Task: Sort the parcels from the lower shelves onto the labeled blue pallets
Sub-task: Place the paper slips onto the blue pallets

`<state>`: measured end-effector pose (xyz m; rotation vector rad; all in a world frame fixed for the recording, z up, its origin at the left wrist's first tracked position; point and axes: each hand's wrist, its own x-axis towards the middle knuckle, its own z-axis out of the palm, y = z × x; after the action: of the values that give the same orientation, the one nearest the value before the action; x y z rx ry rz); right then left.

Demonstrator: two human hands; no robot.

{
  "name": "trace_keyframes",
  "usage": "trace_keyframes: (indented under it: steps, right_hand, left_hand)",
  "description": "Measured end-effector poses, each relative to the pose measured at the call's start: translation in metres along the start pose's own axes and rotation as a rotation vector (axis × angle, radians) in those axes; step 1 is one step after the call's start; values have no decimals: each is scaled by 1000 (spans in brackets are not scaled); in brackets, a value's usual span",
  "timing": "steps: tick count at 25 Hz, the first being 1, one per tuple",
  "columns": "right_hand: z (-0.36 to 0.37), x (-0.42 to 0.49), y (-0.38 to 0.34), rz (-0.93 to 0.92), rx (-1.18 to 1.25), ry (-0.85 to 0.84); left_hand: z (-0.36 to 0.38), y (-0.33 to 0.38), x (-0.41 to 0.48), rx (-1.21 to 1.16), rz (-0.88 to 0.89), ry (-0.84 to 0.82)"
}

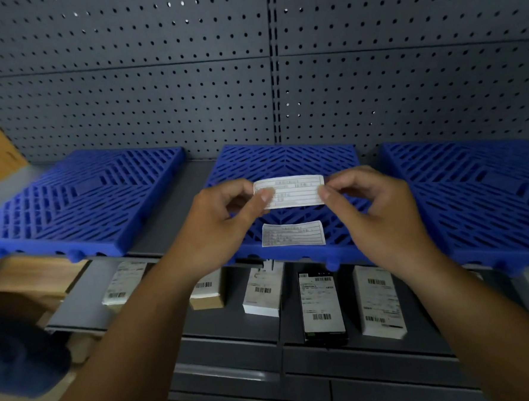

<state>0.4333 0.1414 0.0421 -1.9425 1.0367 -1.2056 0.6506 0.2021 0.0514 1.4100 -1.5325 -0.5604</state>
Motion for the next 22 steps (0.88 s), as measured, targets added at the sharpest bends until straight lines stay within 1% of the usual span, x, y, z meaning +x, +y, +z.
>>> trace_keyframes:
  steps: [3,7,10,12,15,17,22]
  right_hand:
    - [12,-1,-9,17,4,20]
    - [34,1,-31,6,-26,93]
    - [68,3,-55,15,-63,149]
    - [100,3,-71,22,-99,185]
    - [164,4,-94,40,-131,222]
    - [208,6,-109,77,-125,202]
    - [300,18,-141,115,-147,96]
  left_hand:
    - [-14,-8,0,9,30,-25]
    - [-43,-18,6,-14,91,-56]
    - [-78,-36,15,-2,155,-79]
    - [-108,-55,21,-6,176,-106]
    - [-167,-91,24,49,230,-138]
    - [-208,-114,20,83,258,-139]
    - [-294,-159,5,157,224,-138]
